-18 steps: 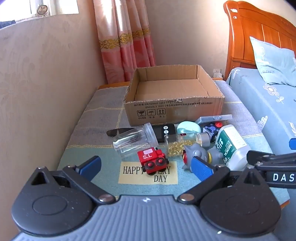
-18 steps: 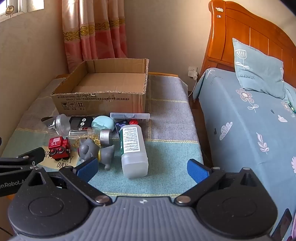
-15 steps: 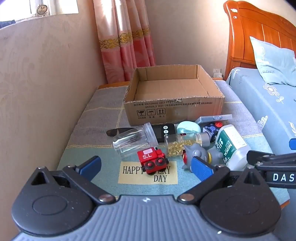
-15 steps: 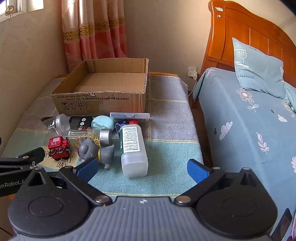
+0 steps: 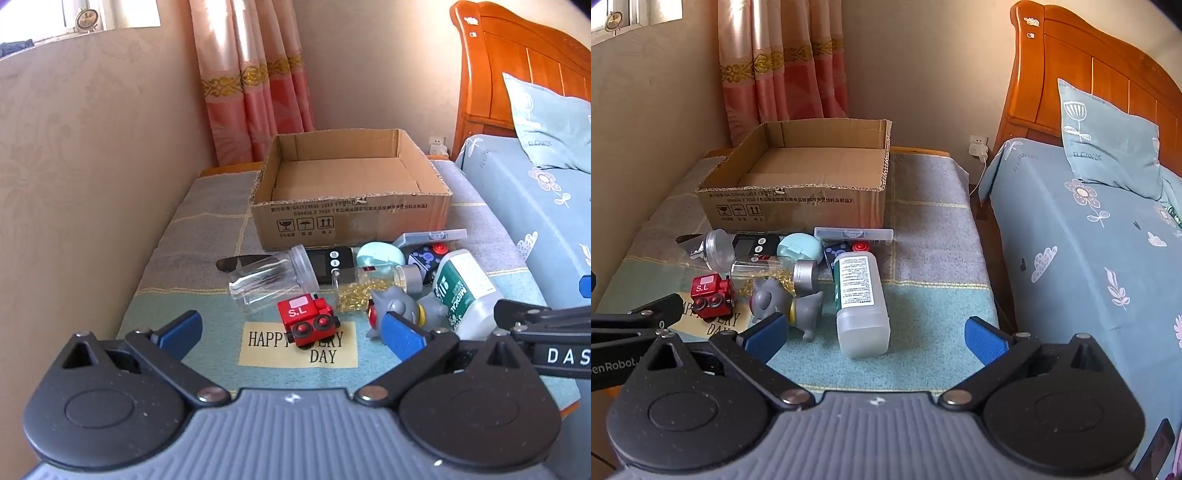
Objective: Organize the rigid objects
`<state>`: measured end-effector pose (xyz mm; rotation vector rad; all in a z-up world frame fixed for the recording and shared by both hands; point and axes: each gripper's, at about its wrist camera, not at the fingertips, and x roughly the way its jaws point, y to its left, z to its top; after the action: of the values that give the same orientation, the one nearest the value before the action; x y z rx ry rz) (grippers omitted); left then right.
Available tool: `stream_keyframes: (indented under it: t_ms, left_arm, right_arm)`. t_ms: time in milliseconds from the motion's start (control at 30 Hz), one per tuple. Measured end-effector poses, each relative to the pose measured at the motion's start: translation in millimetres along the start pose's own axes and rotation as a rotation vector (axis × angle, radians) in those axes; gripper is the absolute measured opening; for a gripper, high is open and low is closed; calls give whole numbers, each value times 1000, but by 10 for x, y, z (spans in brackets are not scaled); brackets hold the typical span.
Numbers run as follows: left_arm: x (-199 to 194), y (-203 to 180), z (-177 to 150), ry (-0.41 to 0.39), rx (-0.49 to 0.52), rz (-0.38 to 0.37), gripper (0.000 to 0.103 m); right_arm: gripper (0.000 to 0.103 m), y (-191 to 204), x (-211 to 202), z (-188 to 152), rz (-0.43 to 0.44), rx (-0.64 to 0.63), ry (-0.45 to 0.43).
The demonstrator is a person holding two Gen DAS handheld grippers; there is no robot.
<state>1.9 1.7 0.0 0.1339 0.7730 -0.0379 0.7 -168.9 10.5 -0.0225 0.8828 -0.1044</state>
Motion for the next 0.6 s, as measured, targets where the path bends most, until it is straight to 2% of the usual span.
stream_keyframes:
  t_ms: [600]
  left_arm:
    - [-30, 12, 9, -5, -7, 5, 102]
  right_arm:
    - [103, 8, -24, 16, 3, -5, -9]
